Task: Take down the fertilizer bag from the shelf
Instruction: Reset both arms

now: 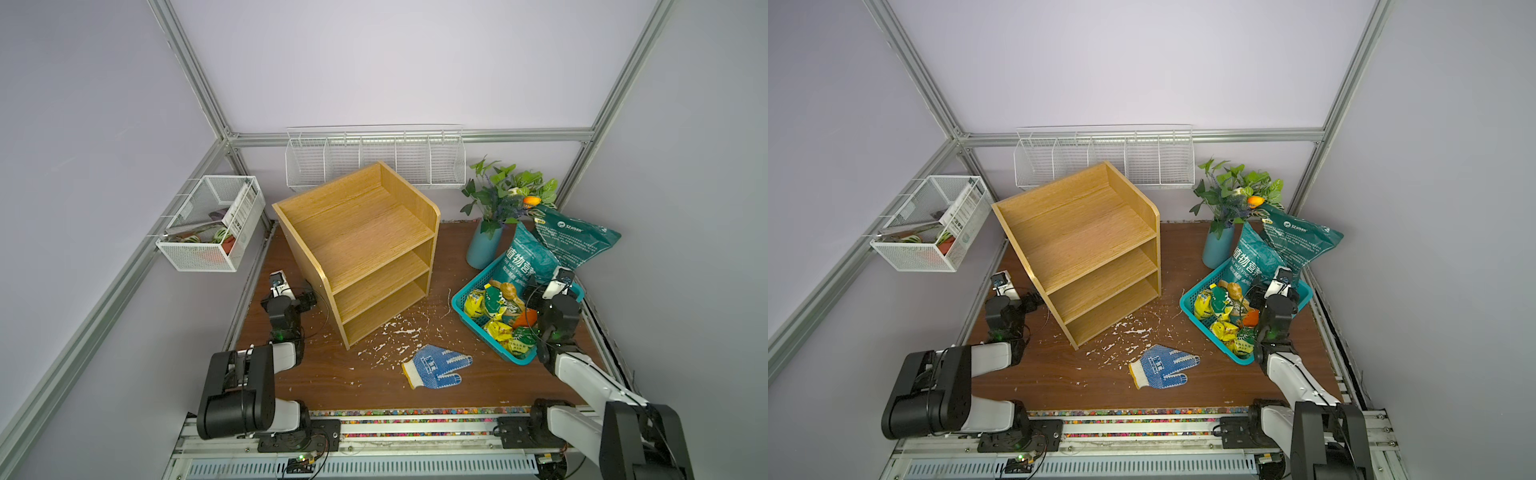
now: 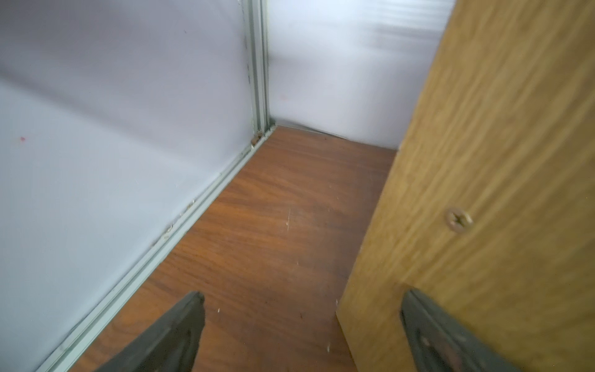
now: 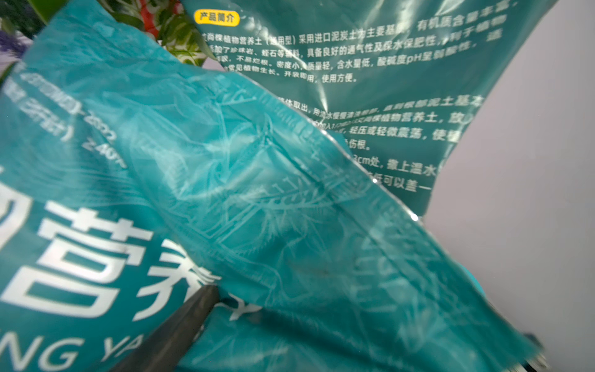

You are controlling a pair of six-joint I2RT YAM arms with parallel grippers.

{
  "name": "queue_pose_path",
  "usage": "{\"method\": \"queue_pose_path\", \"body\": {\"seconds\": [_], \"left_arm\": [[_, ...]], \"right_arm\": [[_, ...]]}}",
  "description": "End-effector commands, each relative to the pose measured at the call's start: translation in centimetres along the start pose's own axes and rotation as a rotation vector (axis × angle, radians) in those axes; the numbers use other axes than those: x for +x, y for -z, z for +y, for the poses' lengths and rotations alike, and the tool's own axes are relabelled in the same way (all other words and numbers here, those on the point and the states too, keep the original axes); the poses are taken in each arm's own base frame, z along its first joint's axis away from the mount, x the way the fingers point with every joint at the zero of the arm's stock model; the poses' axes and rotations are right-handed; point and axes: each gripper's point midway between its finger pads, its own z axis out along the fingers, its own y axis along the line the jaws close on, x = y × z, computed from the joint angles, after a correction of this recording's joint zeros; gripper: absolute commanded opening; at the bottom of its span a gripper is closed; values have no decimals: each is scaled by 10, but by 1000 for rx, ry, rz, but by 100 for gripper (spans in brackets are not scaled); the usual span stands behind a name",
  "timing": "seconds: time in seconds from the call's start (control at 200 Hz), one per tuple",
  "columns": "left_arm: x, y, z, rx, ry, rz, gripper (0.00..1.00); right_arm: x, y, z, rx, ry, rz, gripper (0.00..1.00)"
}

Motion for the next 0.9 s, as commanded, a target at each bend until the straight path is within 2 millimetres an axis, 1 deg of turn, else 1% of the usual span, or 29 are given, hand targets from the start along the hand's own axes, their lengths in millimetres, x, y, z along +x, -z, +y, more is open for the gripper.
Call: {"method": "queue_pose_path", "body": {"seconds": [0.0,0.01,0.06,0.13,0.15,0.175,0.205,0.26,0.285,0.31,0.325,0.395,0.47,0.48,0.49,0.495,0.51,0.54,0.62,0.72,0.775,0.895], "left_arm": [[-2,3,-22,108,5,-63,100],[-4,3,-23,112,4,-59,100],[4,0,-24,111,3,9,100],[4,2,-24,113,-6,-40,100],[-1,4,-23,111,-5,-75,100],[-3,6,-23,110,0,-83,100],[-1,6,-22,109,-1,-64,100],[0,5,-22,106,-1,-52,100],[1,4,-23,110,-6,-53,100],[0,4,-24,117,-9,-64,100],[-1,4,-25,122,-11,-70,100],[0,5,-26,132,-17,-62,100],[-1,5,-26,131,-18,-71,100],[-1,5,-26,131,-18,-69,100],[0,5,-27,132,-18,-68,100],[0,5,-27,131,-18,-66,100],[0,4,-26,130,-18,-67,100],[-1,4,-26,130,-18,-68,100],[0,4,-26,130,-18,-66,100],[0,4,-27,131,-18,-67,100],[0,4,-27,132,-18,-67,100],[0,4,-26,130,-19,-66,100]], "right_arm": [[60,-4,31,-168,47,199,86],[61,-5,32,-172,45,200,86],[58,-12,36,-160,41,187,86],[53,-22,45,-165,92,142,86],[52,-24,47,-157,117,123,86],[55,-29,48,-150,131,118,86],[61,-32,52,-163,140,125,86],[78,-34,58,-182,158,136,86],[75,-35,60,-179,169,90,87],[72,-32,60,-167,176,66,87],[75,-31,59,-164,180,82,87],[75,-27,56,-152,176,109,88],[76,-28,54,-141,173,102,89],[76,-29,54,-137,174,100,90],[75,-30,53,-133,172,96,97],[76,-30,53,-131,171,95,98],[75,-32,53,-124,169,88,99],[73,-34,50,-103,163,79,99],[75,-34,43,-63,155,116,99],[73,-39,43,-53,155,105,99],[75,-38,43,-51,157,127,99],[74,-38,43,-54,157,117,99]]}}
